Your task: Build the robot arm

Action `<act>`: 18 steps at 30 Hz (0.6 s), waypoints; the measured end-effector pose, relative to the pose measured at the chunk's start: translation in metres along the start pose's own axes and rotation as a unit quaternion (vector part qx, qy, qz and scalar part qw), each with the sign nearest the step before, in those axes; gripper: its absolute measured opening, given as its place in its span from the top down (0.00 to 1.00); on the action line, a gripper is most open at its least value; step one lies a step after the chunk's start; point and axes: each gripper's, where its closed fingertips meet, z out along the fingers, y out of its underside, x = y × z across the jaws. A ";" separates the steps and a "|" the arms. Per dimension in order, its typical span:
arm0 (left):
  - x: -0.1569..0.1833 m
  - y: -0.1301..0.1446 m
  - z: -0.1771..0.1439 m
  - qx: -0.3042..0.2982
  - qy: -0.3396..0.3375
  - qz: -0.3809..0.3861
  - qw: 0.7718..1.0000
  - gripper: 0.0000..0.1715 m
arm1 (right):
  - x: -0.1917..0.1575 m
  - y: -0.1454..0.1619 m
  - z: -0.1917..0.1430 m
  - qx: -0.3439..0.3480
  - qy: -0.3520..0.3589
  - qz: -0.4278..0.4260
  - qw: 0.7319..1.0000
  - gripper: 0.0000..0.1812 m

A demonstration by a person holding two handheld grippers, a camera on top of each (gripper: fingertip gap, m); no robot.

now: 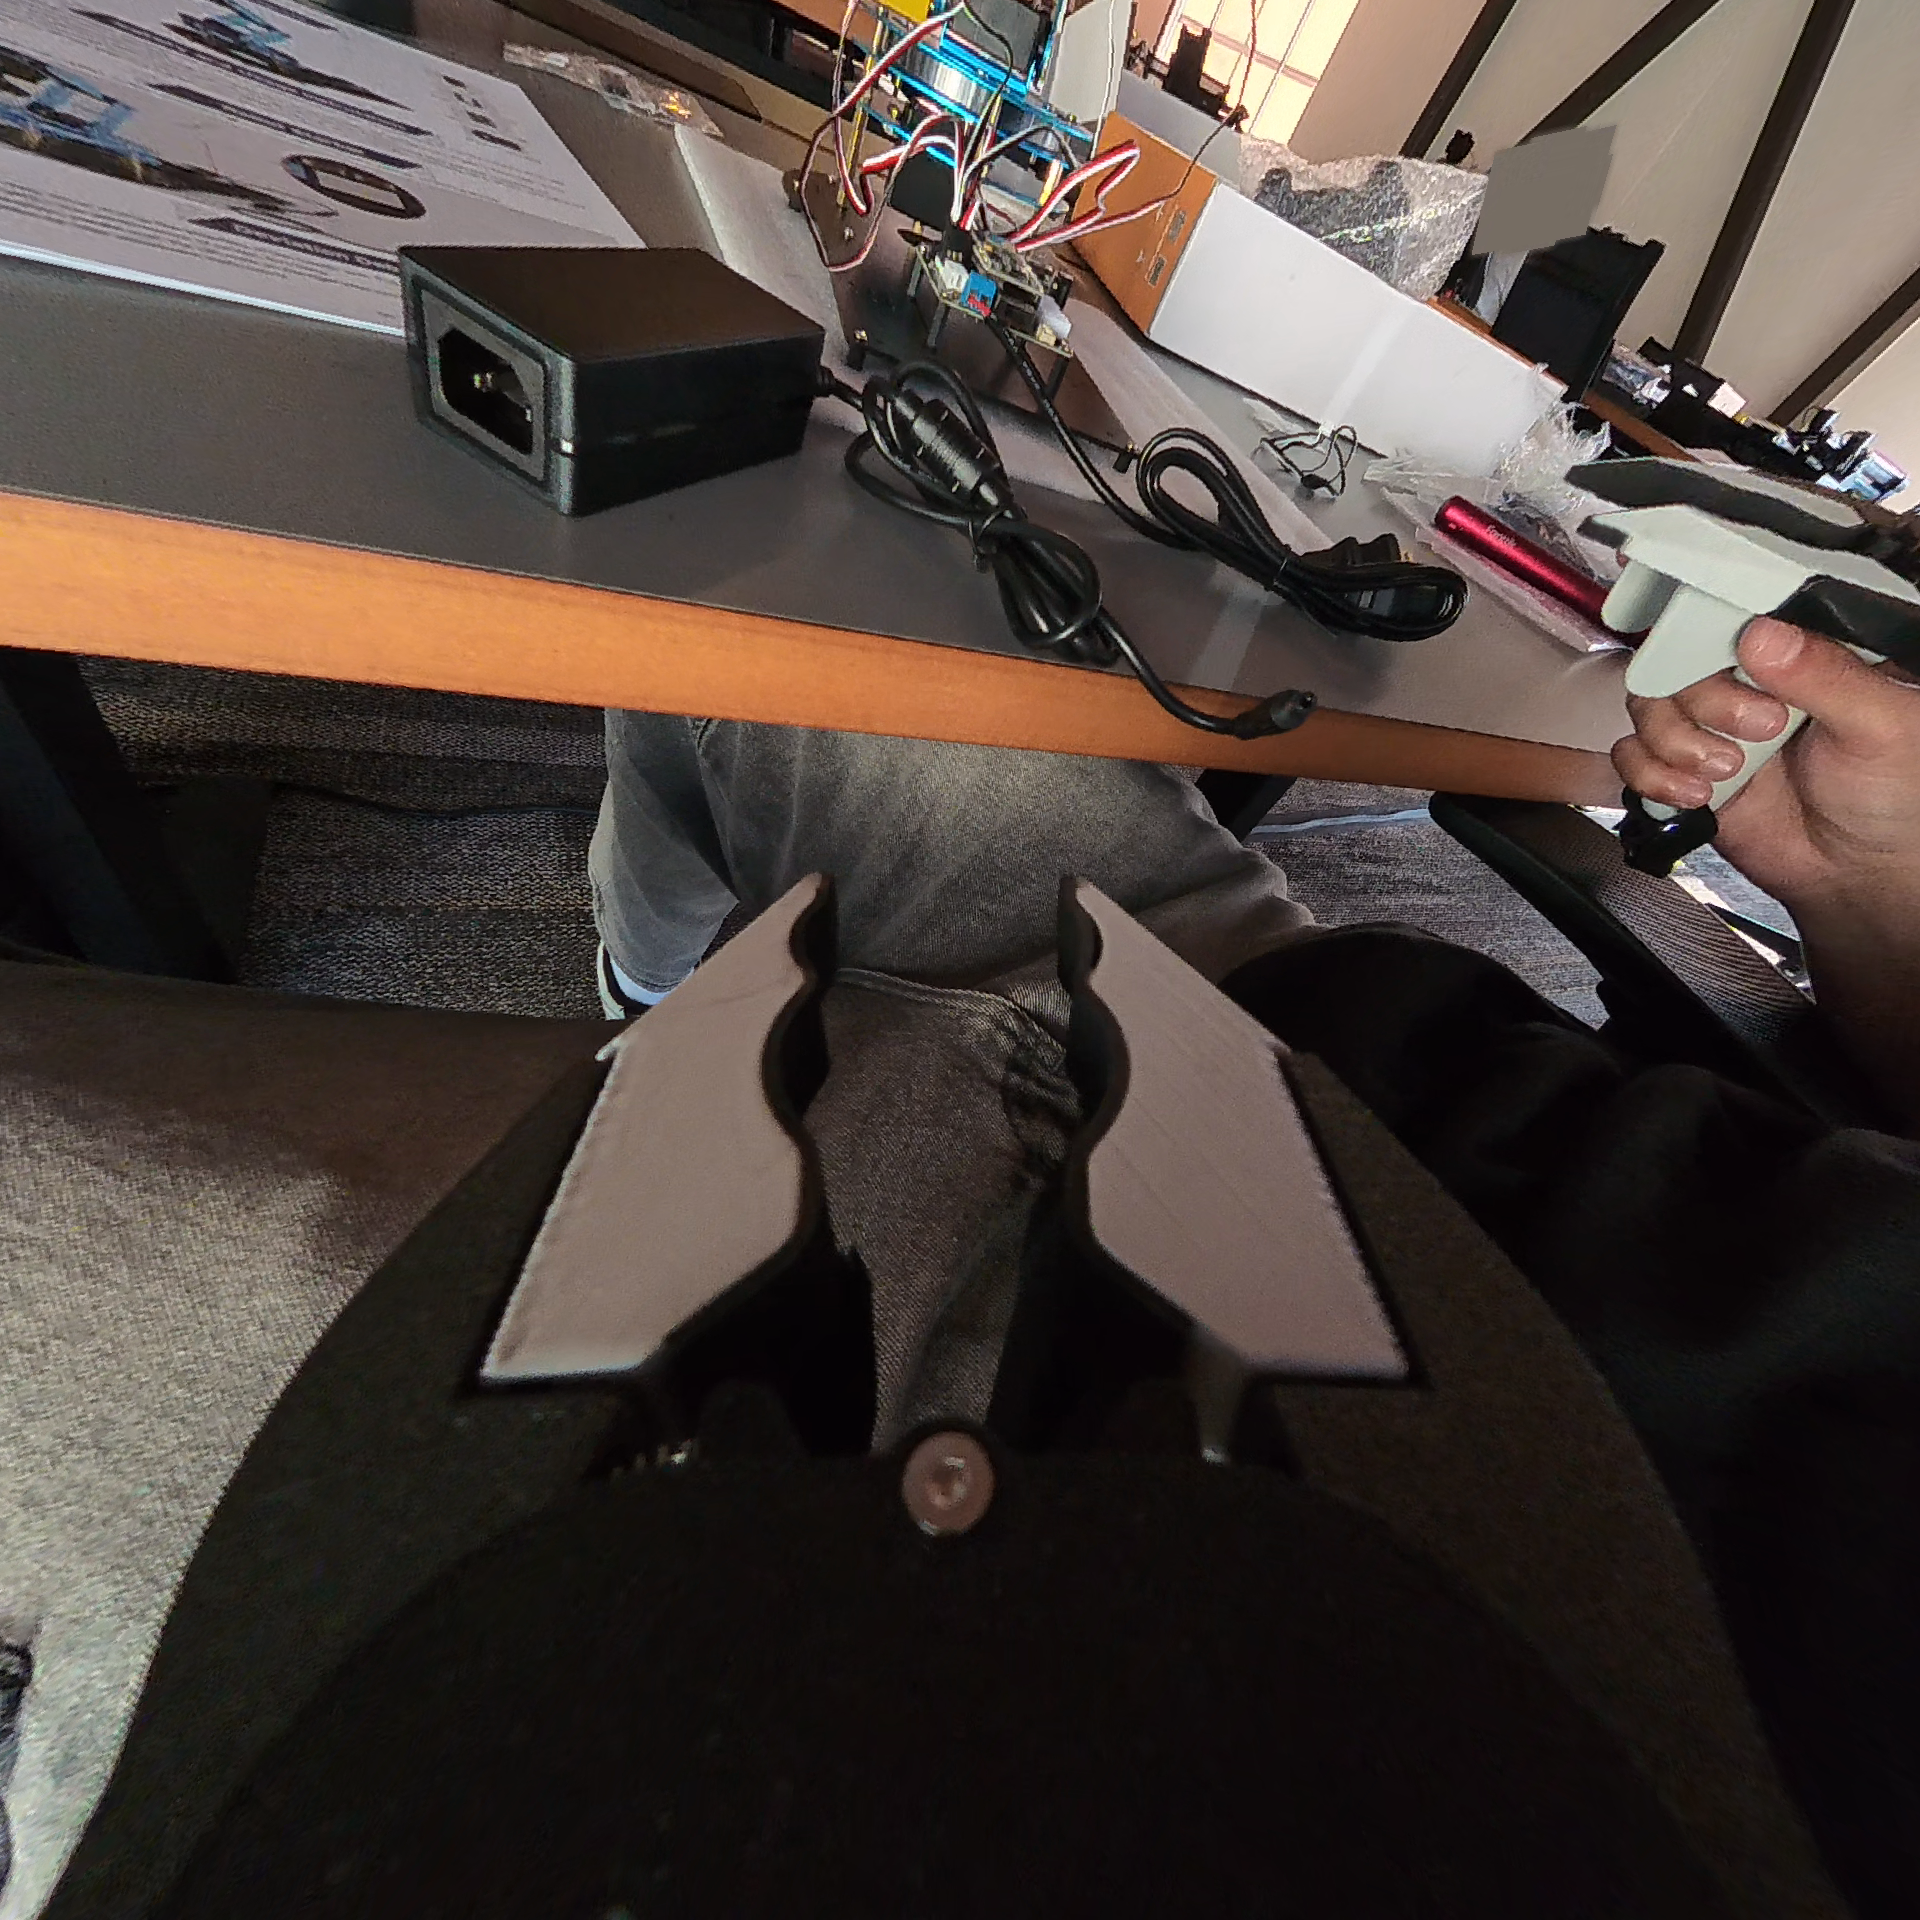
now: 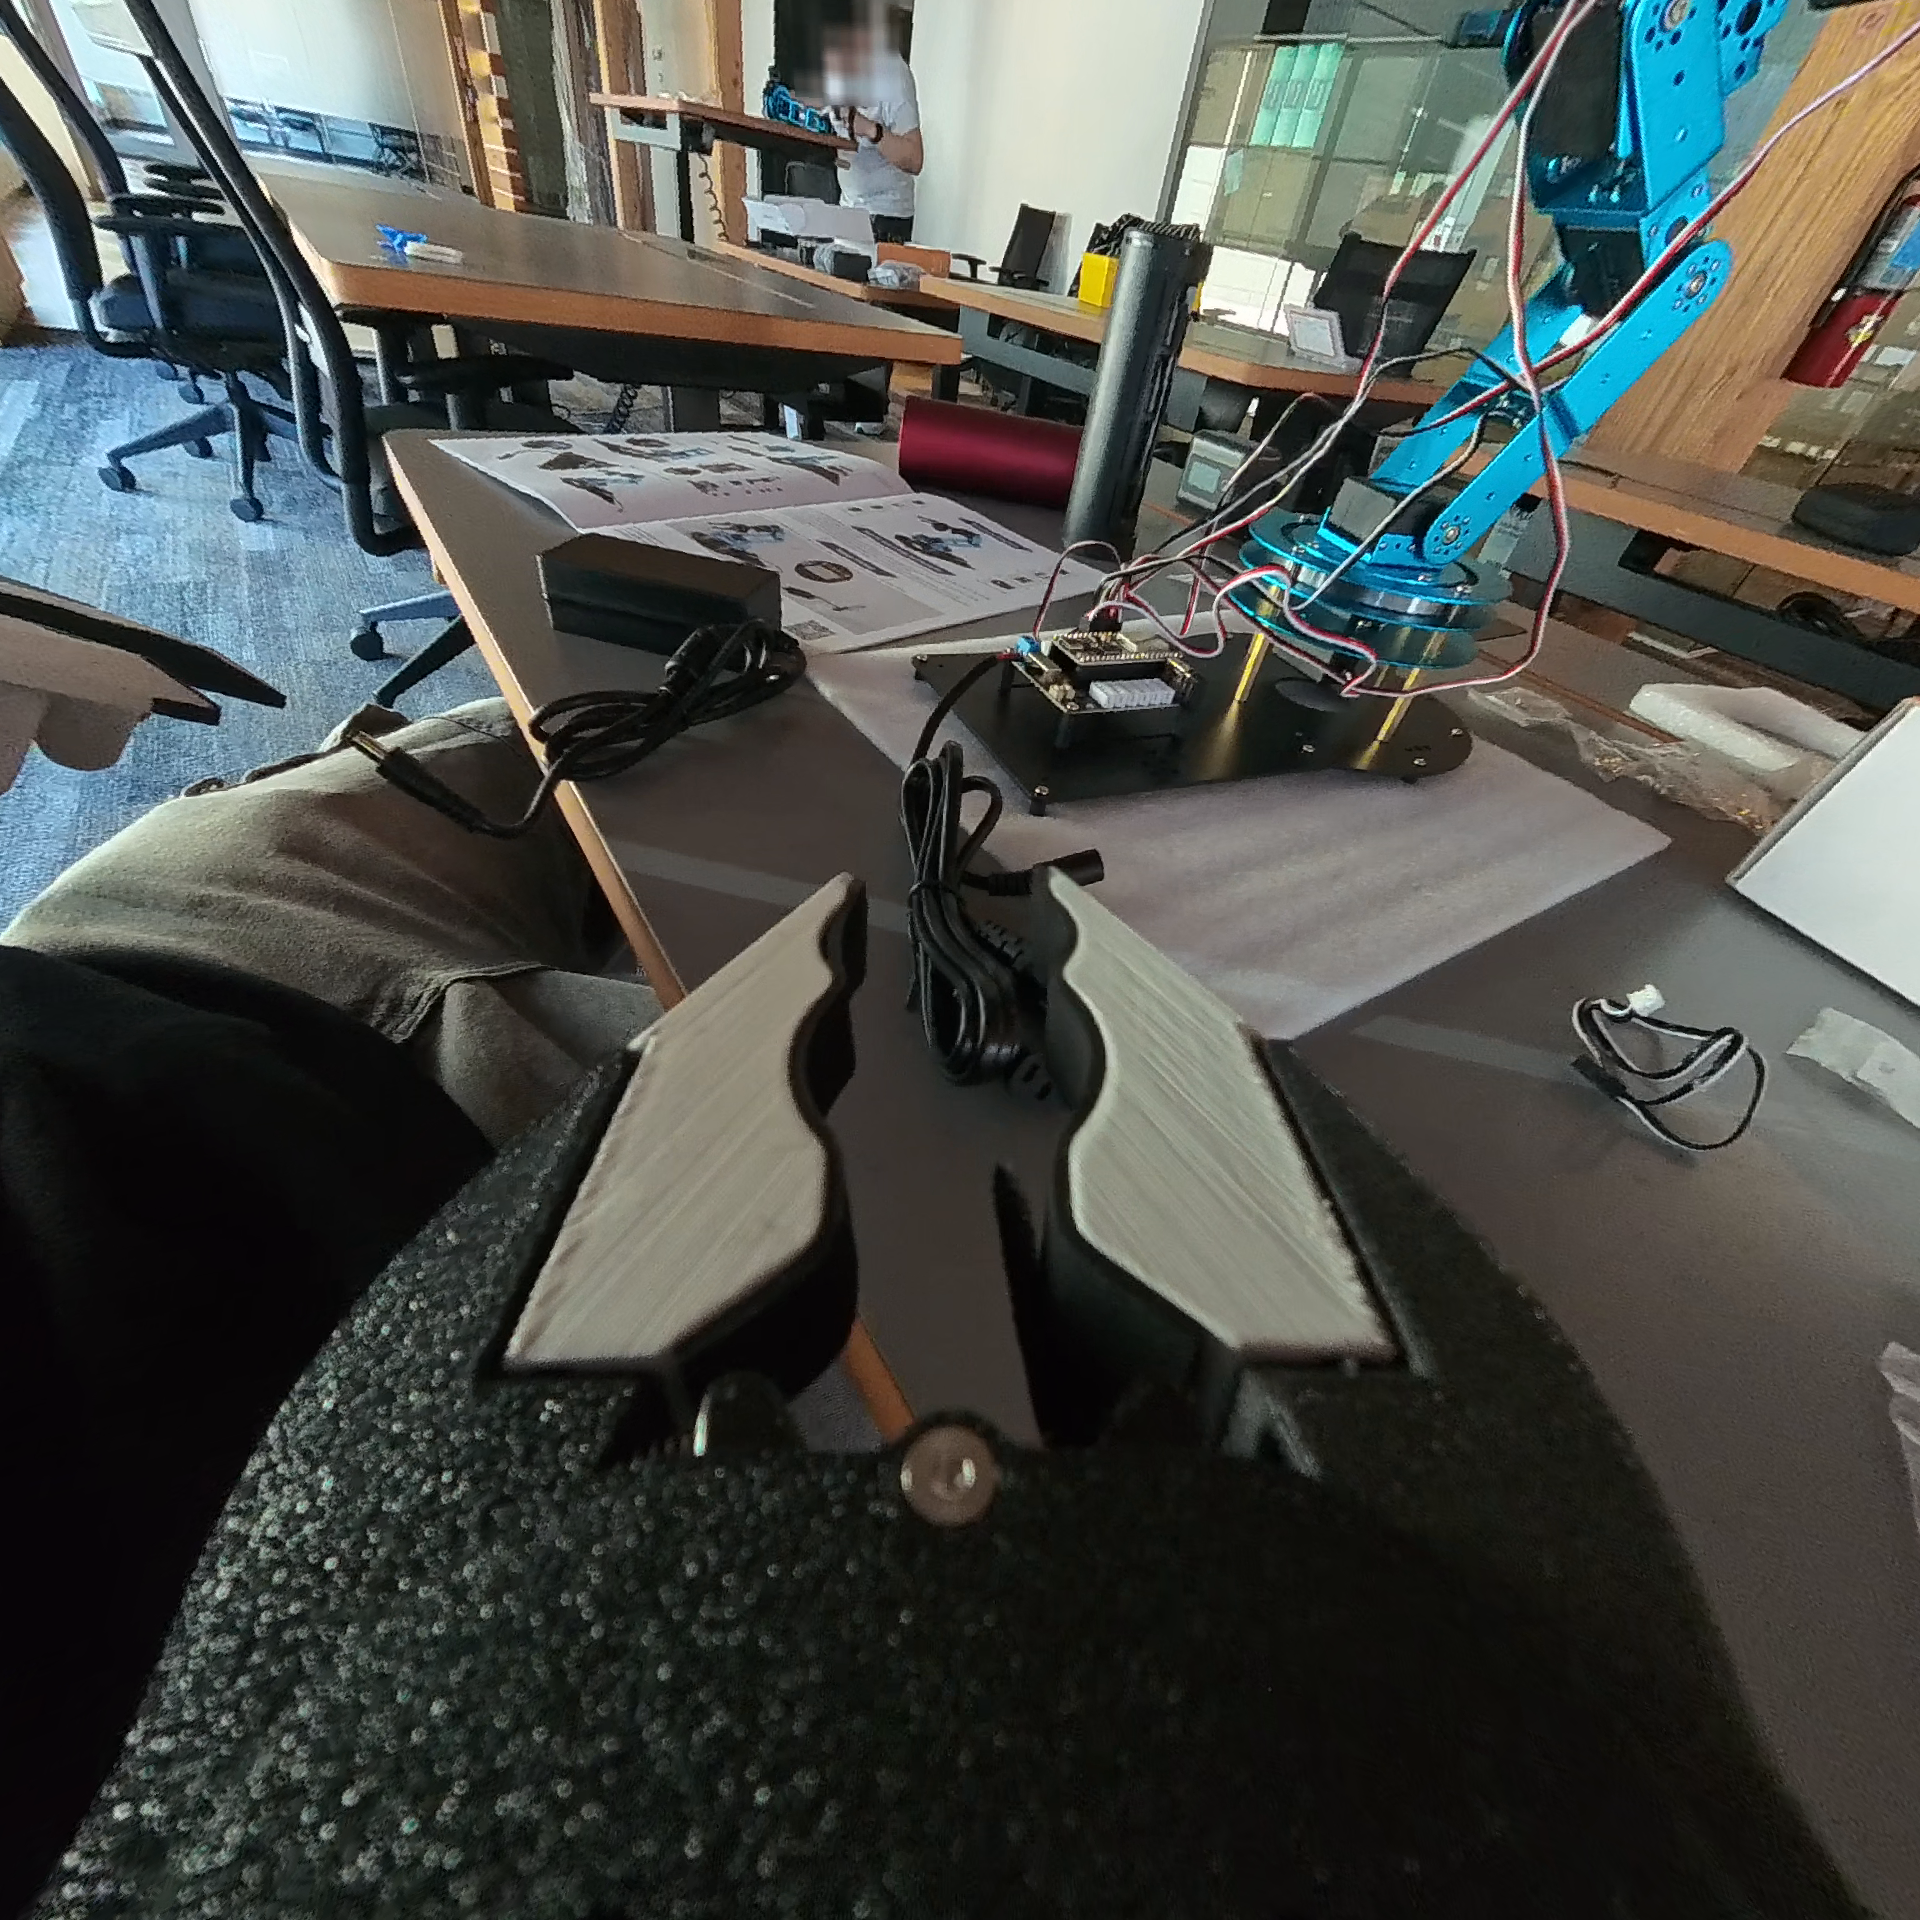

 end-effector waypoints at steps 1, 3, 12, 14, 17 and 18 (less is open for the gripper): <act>0.000 0.000 0.000 0.000 0.000 0.000 1.000 0.76 | -0.001 0.000 0.000 0.000 -0.002 0.001 1.000 0.84; -0.001 0.000 -0.001 0.000 -0.001 -0.001 1.000 0.76 | 0.001 0.000 0.000 0.000 0.003 0.000 1.000 0.84; -0.001 0.000 -0.002 0.000 0.007 -0.017 1.000 0.76 | 0.006 0.004 -0.001 -0.013 0.008 0.019 1.000 0.84; -0.002 -0.001 -0.002 0.000 0.006 -0.019 1.000 0.76 | 0.008 0.010 0.002 -0.057 -0.004 0.004 0.998 0.81; 0.002 -0.003 0.001 -0.006 0.018 -0.012 1.000 0.76 | 0.021 0.020 0.022 -0.171 -0.036 -0.041 0.984 0.70; 0.005 -0.005 0.001 -0.007 0.026 -0.016 1.000 0.76 | 0.026 0.020 0.034 -0.186 -0.053 -0.037 0.981 0.69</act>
